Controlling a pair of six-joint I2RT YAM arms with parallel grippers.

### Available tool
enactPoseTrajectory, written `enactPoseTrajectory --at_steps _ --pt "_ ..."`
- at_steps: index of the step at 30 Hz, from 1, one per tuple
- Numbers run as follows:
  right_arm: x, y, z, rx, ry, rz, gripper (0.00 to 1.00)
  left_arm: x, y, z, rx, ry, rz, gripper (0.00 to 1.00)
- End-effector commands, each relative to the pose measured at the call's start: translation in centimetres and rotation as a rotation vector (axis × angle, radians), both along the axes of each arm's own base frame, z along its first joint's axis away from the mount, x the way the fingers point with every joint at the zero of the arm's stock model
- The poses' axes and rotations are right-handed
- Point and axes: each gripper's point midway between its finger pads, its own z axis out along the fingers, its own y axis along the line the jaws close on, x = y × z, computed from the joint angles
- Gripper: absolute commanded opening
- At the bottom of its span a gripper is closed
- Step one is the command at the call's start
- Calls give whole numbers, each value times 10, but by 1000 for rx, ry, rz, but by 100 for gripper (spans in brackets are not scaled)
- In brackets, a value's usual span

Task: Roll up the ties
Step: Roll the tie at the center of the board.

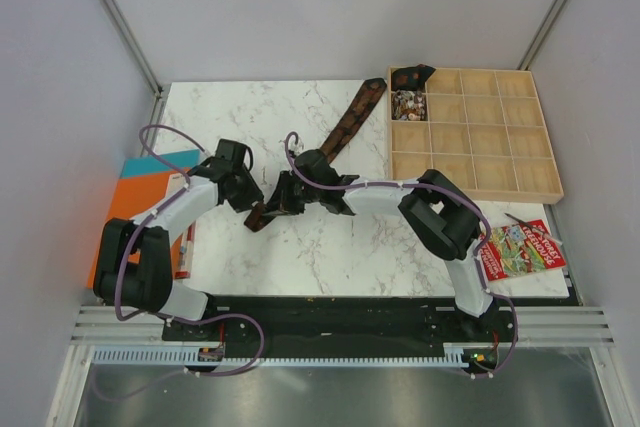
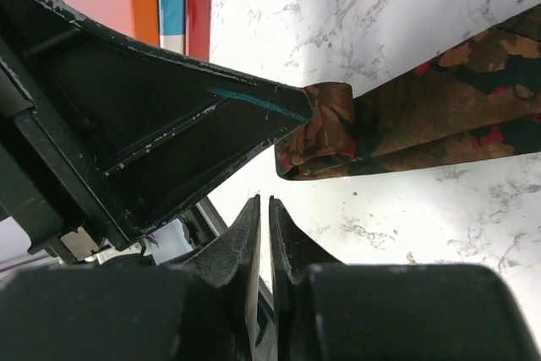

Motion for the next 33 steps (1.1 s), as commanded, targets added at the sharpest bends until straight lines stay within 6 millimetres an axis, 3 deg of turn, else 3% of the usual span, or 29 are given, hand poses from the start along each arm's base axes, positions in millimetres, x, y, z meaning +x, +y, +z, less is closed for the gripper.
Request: enactPoseTrajectory --at_steps 1,10,25,33 --pt "0 14 14 62 -22 9 15 12 7 24 27 -71 7 43" --pt "-2 25 16 98 4 11 14 11 16 31 36 -81 18 43" --pt "-4 44 19 164 42 17 14 9 18 18 25 -53 9 43" --pt "10 43 -1 106 35 2 13 8 25 36 41 -107 23 47"
